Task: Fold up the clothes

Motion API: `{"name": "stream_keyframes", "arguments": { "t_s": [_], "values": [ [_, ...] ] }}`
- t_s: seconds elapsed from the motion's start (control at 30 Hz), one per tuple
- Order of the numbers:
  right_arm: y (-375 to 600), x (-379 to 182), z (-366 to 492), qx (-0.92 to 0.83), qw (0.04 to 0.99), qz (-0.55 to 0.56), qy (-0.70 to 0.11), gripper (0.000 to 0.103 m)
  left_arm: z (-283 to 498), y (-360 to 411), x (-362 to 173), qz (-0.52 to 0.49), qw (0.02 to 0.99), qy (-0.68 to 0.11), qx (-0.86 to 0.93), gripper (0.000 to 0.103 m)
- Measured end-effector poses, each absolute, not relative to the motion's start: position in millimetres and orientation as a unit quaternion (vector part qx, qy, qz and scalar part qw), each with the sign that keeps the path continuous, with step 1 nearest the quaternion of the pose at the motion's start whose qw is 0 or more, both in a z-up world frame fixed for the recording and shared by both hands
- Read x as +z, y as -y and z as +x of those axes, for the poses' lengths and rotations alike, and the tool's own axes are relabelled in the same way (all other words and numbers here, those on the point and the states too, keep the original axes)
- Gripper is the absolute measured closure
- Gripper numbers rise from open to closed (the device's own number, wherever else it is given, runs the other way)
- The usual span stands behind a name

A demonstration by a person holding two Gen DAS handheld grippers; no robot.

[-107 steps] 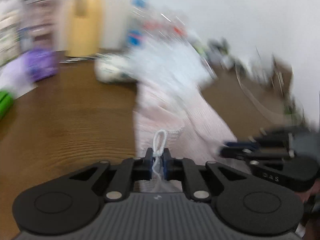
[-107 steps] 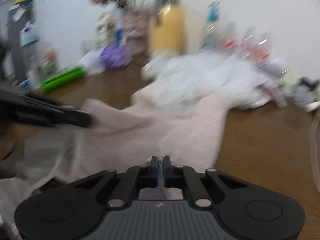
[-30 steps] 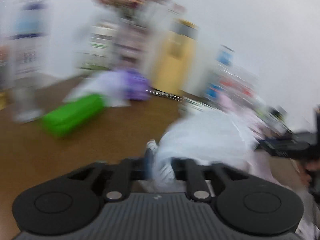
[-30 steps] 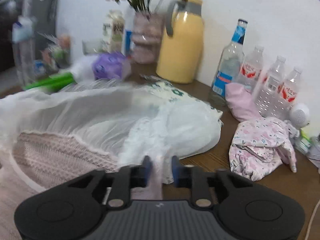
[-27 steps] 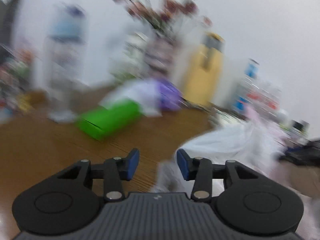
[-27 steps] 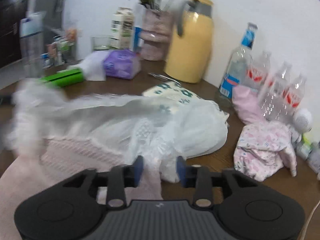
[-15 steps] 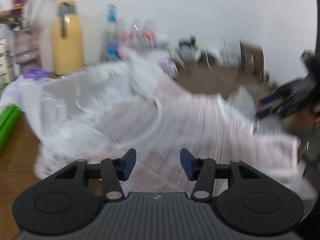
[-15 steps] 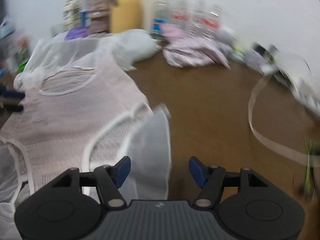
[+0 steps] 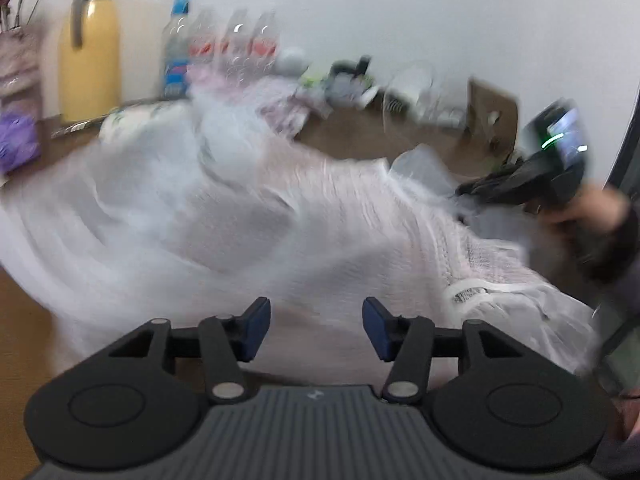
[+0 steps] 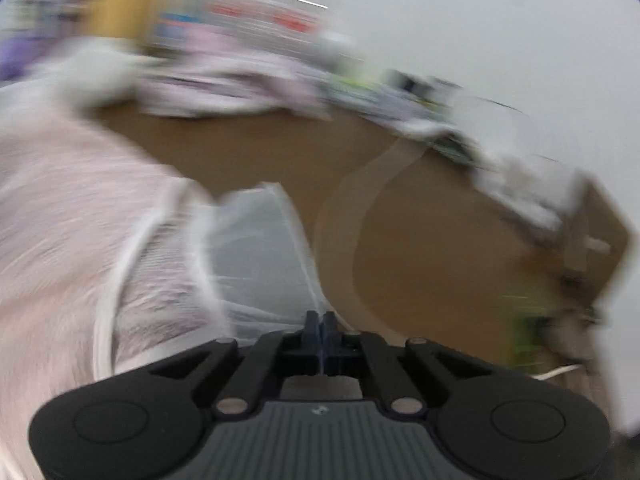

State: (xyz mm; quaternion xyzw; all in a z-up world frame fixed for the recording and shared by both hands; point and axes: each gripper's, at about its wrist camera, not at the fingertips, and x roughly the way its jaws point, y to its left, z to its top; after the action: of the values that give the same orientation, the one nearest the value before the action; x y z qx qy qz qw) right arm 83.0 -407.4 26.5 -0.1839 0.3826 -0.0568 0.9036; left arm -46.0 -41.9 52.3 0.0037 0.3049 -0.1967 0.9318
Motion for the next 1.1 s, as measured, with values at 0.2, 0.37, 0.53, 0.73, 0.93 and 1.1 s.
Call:
{"name": "stream_keyframes", "arguments": {
  "t_s": [0.2, 0.37, 0.53, 0.73, 0.93, 1.1],
  "values": [
    [411, 65, 8, 0.083, 0.935, -0.115, -0.325, 0.037, 19, 12, 52, 0.065, 0.940, -0.310, -0.124, 0.024],
    [381, 39, -45, 0.138, 0.923, -0.101, -0.345, 0.038, 53, 24, 22, 0.035, 0.921, -0.366, -0.127, 0.024],
    [379, 21, -63, 0.127, 0.922, -0.057, -0.361, 0.038, 39, 56, 11, 0.054, 0.928, -0.343, -0.137, 0.060],
    [375, 14, -77, 0.135, 0.926, -0.040, -0.350, 0.039, 11, 39, 13, 0.028, 0.932, -0.345, -0.110, 0.099],
    [355, 12, -92, 0.180, 0.923, -0.053, -0.336, 0.039, -76, -13, 22, -0.036, 0.921, -0.383, -0.068, 0.099],
    [331, 13, -91, 0.203, 0.919, -0.063, -0.331, 0.038, -137, -45, 29, -0.042, 0.922, -0.384, -0.015, 0.093]
  ]
}}
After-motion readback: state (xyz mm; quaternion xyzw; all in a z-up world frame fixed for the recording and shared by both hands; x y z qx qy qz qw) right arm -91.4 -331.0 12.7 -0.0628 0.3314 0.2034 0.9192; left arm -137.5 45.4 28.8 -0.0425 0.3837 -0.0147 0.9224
